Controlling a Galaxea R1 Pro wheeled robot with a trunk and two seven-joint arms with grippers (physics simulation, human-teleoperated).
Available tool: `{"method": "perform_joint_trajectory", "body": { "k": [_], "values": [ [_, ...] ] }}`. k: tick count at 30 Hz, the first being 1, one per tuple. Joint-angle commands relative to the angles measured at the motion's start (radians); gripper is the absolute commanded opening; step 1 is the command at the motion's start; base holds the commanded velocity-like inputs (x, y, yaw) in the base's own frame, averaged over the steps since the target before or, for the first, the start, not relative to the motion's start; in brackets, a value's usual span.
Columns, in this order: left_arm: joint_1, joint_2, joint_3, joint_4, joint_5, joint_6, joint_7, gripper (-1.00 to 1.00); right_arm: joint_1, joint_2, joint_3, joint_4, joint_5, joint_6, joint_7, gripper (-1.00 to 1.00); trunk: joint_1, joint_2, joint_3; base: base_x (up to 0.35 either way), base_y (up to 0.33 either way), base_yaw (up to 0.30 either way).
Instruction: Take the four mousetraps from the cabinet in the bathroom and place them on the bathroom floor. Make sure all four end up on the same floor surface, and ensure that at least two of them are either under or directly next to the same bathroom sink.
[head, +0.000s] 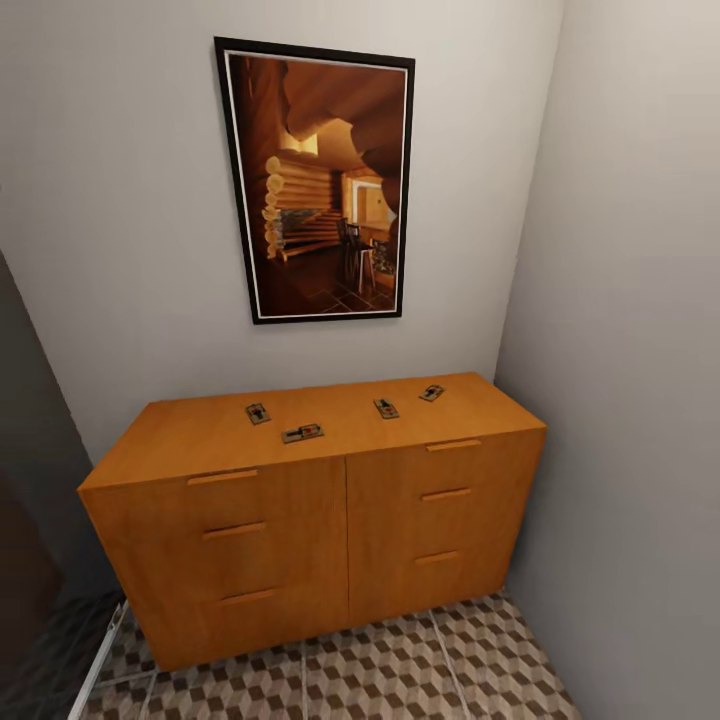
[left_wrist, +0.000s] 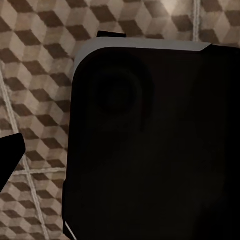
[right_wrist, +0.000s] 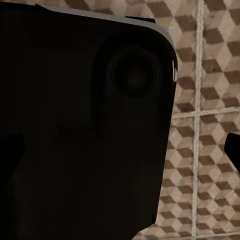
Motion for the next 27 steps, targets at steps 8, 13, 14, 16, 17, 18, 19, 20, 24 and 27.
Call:
{"method": "perform_joint_trajectory", "body": {
  "k": [8, 13, 14, 16, 17, 18, 19, 20, 24, 27],
  "values": [
    [0.000, 0.000, 0.000, 0.000, 0.009, -0.001, 0.000, 1.00, -0.001, 0.000, 0.001, 0.001, 0.007, -0.003, -0.001, 1.00, 0.000, 0.000, -0.001, -0.010, 0.000, 0.000],
    [0.000, 0.000, 0.000, 0.000, 0.009, 0.001, 0.001, 1.00, -0.001, 0.000, 0.001, 0.001, 0.007, -0.003, -0.001, 1.00, 0.000, 0.000, -0.001, -0.002, 0.000, 0.000],
    [0.000, 0.000, 0.000, 0.000, 0.009, 0.001, 0.001, 1.00, -0.001, 0.000, 0.001, 0.001, 0.007, -0.003, -0.001, 1.00, 0.000, 0.000, -0.001, 0.000, 0.000, 0.000],
    [0.000, 0.000, 0.000, 0.000, 0.009, 0.001, 0.002, 1.00, -0.001, 0.000, 0.001, 0.001, 0.007, -0.003, -0.001, 1.00, 0.000, 0.000, -0.001, 0.000, 0.000, 0.000],
    [0.000, 0.000, 0.000, 0.000, 0.009, 0.001, 0.002, 1.00, -0.001, 0.000, 0.001, 0.001, 0.007, -0.003, -0.001, 1.00, 0.000, 0.000, -0.001, 0.000, 0.000, 0.000],
    [0.000, 0.000, 0.000, 0.000, 0.009, 0.001, 0.003, 1.00, -0.001, 0.000, 0.001, 0.001, 0.007, -0.003, -0.001, 1.00, 0.000, 0.000, -0.001, 0.000, 0.000, 0.000],
    [0.000, 0.000, 0.000, 0.000, 0.010, 0.001, 0.003, 1.00, -0.001, 0.000, 0.001, 0.001, 0.007, -0.003, -0.001, 1.00, 0.000, 0.000, -0.001, 0.000, 0.000, 0.000],
    [0.000, 0.000, 0.000, 0.000, 0.010, 0.001, 0.004, 1.00, -0.001, 0.000, 0.001, 0.001, 0.007, -0.003, -0.001, 1.00, 0.000, 0.000, -0.001, 0.000, 0.000, 0.000],
    [0.000, 0.000, 0.001, 0.000, 0.012, 0.001, 0.006, 1.00, -0.001, 0.000, 0.001, 0.001, 0.007, -0.003, -0.001, 1.00, 0.000, 0.000, -0.001, 0.000, 0.000, 0.000],
    [0.001, 0.000, 0.001, 0.000, 0.015, 0.001, 0.006, 1.00, -0.001, -0.001, 0.001, 0.001, 0.007, -0.003, -0.001, 1.00, 0.000, 0.000, -0.001, 0.000, 0.000, 0.000]
  ]
}}
